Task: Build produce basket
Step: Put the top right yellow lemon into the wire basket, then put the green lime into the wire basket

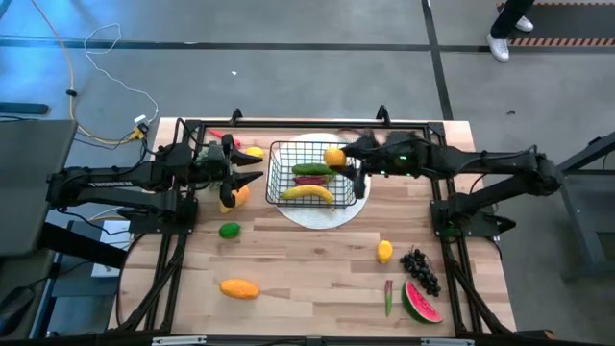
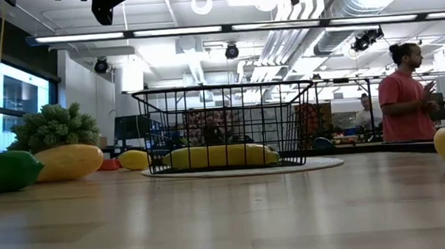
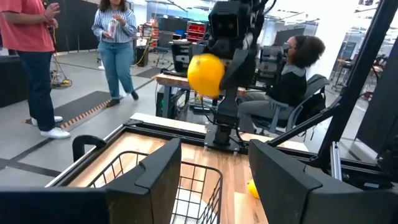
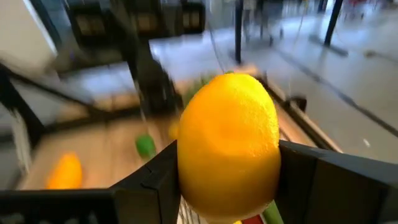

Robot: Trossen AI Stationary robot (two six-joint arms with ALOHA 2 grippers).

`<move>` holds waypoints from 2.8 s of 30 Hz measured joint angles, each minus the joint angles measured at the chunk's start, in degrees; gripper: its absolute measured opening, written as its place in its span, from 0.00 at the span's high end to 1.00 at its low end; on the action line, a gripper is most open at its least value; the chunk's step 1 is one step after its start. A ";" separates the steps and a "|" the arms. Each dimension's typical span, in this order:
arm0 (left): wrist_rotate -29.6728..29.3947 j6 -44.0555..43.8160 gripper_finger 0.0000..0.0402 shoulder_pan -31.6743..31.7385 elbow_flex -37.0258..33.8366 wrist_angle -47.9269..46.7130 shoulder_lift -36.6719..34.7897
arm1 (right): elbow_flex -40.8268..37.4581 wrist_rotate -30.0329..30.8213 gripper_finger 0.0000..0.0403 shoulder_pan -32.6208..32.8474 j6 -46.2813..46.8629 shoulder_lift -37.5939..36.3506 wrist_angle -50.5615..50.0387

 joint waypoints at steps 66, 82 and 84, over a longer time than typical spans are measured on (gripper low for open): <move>-0.17 -0.04 0.55 0.04 0.00 -0.92 0.00 | 41.97 -4.35 0.37 -10.56 -11.81 56.34 -64.75; -0.17 -0.03 0.55 0.04 0.00 -1.39 -0.02 | 41.95 -3.52 0.33 -10.13 -12.67 44.07 -62.57; -0.17 -0.04 0.55 0.04 0.00 -2.14 -0.02 | 40.57 -5.43 0.33 -9.50 -11.30 39.66 -58.54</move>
